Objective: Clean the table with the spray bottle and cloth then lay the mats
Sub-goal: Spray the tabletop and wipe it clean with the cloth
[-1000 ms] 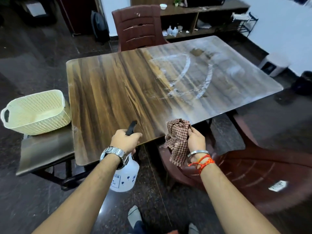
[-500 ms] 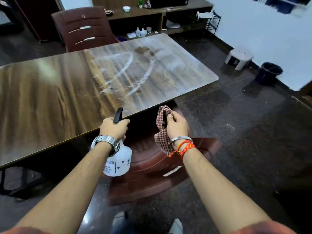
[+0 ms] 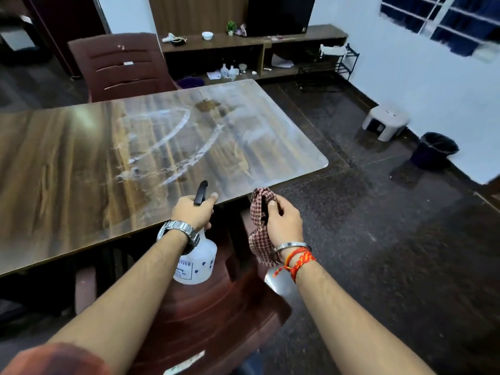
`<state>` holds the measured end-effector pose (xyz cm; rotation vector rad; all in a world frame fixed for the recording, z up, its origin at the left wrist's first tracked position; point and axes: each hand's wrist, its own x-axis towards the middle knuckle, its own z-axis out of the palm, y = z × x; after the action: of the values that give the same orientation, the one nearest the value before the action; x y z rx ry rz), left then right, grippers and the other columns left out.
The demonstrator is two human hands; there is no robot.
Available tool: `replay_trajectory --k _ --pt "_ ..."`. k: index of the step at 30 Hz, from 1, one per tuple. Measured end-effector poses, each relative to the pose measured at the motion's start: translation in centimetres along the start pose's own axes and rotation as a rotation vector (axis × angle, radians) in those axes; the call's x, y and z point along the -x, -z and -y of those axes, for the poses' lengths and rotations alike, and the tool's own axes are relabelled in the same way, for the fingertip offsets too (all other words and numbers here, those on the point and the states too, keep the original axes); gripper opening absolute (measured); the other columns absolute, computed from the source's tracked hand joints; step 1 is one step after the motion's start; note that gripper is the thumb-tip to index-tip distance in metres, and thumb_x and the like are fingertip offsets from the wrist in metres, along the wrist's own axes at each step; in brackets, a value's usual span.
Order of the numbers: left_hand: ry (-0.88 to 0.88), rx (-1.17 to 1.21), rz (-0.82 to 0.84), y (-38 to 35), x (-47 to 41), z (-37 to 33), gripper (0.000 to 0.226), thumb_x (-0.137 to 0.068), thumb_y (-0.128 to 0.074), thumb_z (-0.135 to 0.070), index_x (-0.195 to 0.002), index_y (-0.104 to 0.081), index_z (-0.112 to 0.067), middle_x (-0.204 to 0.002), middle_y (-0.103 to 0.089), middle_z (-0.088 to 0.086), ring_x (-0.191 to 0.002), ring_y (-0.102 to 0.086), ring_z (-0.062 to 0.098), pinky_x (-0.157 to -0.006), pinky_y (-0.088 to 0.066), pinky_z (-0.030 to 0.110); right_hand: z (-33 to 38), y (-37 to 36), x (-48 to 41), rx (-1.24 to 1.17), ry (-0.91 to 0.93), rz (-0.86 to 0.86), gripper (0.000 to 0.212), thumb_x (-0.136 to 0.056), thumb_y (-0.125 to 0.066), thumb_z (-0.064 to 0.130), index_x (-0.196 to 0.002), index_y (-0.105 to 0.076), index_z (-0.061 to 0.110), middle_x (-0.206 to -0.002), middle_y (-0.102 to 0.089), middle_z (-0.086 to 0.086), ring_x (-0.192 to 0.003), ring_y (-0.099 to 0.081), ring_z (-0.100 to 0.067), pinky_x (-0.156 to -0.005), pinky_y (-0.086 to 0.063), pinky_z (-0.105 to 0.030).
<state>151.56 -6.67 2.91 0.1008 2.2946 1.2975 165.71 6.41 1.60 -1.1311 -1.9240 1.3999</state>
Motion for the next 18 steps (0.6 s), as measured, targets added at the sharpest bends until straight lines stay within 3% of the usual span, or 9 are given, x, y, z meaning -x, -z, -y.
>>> replay_trajectory --k 2,4,8,13,15,18 --pt "0.018 0.023 -0.003 -2.4 -1.8 -1.8 0.044 -0.088 -0.063 -0.054 -0.073 -0.071 -0.013 -0.065 -0.076 0.009 -0.045 -0.065 0.019 -0.071 -0.056 0.034 -0.5 1.2 -2.7 0.026 -0.008 0.005 0.026 -0.096 -0.049 0.022 -0.113 -0.068 0.023 -0.111 -0.069 0.003 -0.105 -0.061 -0.015 -0.092 -0.046 -0.028" --pt "0.035 0.030 -0.027 -4.8 -3.3 -3.8 0.047 -0.092 -0.061 -0.051 -0.067 -0.069 -0.013 -0.059 -0.072 0.009 -0.042 -0.061 0.018 -0.063 -0.054 0.029 -0.6 2.4 -5.6 0.047 -0.010 -0.003 0.024 -0.096 -0.050 0.022 -0.111 -0.069 0.021 -0.108 -0.070 0.002 -0.103 -0.061 -0.016 -0.087 -0.044 -0.023" --pt "0.063 -0.044 -0.102 -8.4 -5.4 -7.0 0.046 -0.091 -0.062 -0.046 -0.060 -0.059 -0.012 -0.057 -0.065 0.009 -0.048 -0.058 0.020 -0.049 -0.039 0.025 -0.6 3.5 -11.2 0.065 -0.022 0.005 0.024 -0.095 -0.051 0.023 -0.111 -0.068 0.018 -0.111 -0.070 -0.002 -0.105 -0.061 -0.021 -0.090 -0.046 -0.028" --pt "0.108 -0.048 -0.086 -12.0 -8.6 -8.9 0.035 -0.083 -0.074 -0.040 -0.067 -0.072 -0.009 -0.071 -0.077 0.007 -0.053 -0.064 0.021 -0.056 -0.050 0.026 -1.3 3.7 -17.5 0.092 0.004 0.115 0.026 -0.096 -0.051 0.024 -0.115 -0.068 0.018 -0.116 -0.068 -0.004 -0.109 -0.060 -0.024 -0.093 -0.045 -0.030" --pt "0.126 -0.060 -0.111 -13.6 -9.2 -9.4 0.036 -0.082 -0.073 -0.040 -0.065 -0.070 -0.009 -0.065 -0.075 0.006 -0.052 -0.064 0.023 -0.060 -0.055 0.029 -2.0 3.9 -20.0 0.102 0.013 0.174 0.027 -0.096 -0.051 0.024 -0.116 -0.067 0.018 -0.116 -0.068 -0.005 -0.110 -0.060 -0.023 -0.092 -0.044 -0.028" --pt "0.176 -0.063 -0.240 -15.7 -9.3 -10.5 0.038 -0.082 -0.072 -0.037 -0.057 -0.059 -0.012 -0.054 -0.064 0.007 -0.050 -0.058 0.025 -0.051 -0.043 0.025 -2.6 4.8 -23.7 0.113 0.034 0.248 0.027 -0.096 -0.050 0.025 -0.115 -0.067 0.020 -0.113 -0.069 -0.003 -0.109 -0.061 -0.023 -0.093 -0.046 -0.031"
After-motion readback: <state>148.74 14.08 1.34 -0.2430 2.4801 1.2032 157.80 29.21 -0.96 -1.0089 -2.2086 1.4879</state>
